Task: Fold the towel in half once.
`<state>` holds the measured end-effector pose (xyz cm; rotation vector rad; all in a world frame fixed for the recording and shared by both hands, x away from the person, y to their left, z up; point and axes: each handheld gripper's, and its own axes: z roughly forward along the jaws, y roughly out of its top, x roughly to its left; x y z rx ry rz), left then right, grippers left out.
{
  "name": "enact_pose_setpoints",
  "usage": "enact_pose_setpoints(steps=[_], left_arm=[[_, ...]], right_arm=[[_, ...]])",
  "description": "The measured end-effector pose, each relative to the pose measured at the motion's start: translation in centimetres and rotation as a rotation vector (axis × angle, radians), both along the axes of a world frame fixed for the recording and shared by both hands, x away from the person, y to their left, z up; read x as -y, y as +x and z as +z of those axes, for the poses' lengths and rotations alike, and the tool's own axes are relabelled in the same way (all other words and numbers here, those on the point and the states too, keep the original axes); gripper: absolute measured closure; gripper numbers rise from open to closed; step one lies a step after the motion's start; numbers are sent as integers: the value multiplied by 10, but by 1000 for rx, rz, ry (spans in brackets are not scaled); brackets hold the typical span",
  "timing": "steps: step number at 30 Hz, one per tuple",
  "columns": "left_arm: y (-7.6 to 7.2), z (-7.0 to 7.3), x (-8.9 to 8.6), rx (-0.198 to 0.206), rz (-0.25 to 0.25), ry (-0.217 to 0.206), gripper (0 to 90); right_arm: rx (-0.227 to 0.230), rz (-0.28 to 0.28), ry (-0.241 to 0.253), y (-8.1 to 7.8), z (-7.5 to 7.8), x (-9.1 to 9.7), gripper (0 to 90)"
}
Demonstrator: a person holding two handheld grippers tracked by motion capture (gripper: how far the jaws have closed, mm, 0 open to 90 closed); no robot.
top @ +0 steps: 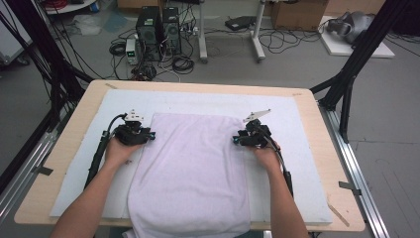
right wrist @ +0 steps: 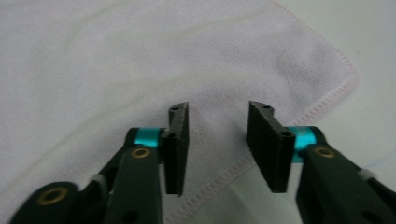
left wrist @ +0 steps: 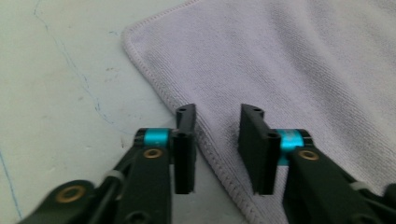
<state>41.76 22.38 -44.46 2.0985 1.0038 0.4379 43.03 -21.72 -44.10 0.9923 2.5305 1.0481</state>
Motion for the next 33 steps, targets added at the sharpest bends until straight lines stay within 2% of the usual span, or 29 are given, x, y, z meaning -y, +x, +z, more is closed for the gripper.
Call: enact_pose_setpoints(steps=[1,3,5,7,10,11,13,14,17,19,21,23,24,25,27,28,29,30,33], left_arm=[[-1,0,2,1,-9,2,752],[-3,2,7,13,-13,33,845],[-3,3,7,7,-14,43,857],[-4,5,4,3,-7,37,862],[-7,16,-5,21,1,-9,862],[-9,22,-9,36,1,-38,863],[-16,31,-17,39,-9,-92,862],[-19,34,-19,38,-15,-94,862],[-35,41,-24,49,-53,-96,859],[-50,42,-26,61,-82,-81,858],[-65,40,-26,51,-111,-65,858],[-81,37,-27,48,-135,-55,857],[-89,35,-28,44,-152,-35,856],[-97,32,-29,32,-156,-45,852],[-109,28,-33,25,-171,-51,834],[-114,27,-33,14,-168,-71,793],[-118,28,-33,1,-179,-79,713],[-120,31,-33,16,-183,-74,649],[-114,41,-29,42,-166,-50,560]], right_arm=[[-4,-10,3,0,0,0,696],[-24,2,20,-1,0,-1,832],[-35,16,27,-2,1,-2,869],[-64,20,49,-1,1,0,875],[-61,31,57,-4,7,5,877],[-52,30,73,-5,11,9,877],[-45,39,113,-9,22,17,877],[-39,49,126,-12,27,19,877],[-29,76,154,-24,39,25,877],[-26,96,158,-37,45,26,877],[-23,122,149,-52,47,25,876],[-31,143,163,-64,46,25,876],[-38,152,154,-71,44,25,876],[-53,163,141,-78,42,25,876],[-70,176,151,-90,35,25,873],[-92,189,144,-94,32,25,863],[-115,200,141,-98,29,24,823],[-118,205,137,-102,26,23,737],[-97,199,132,-103,27,24,659]])
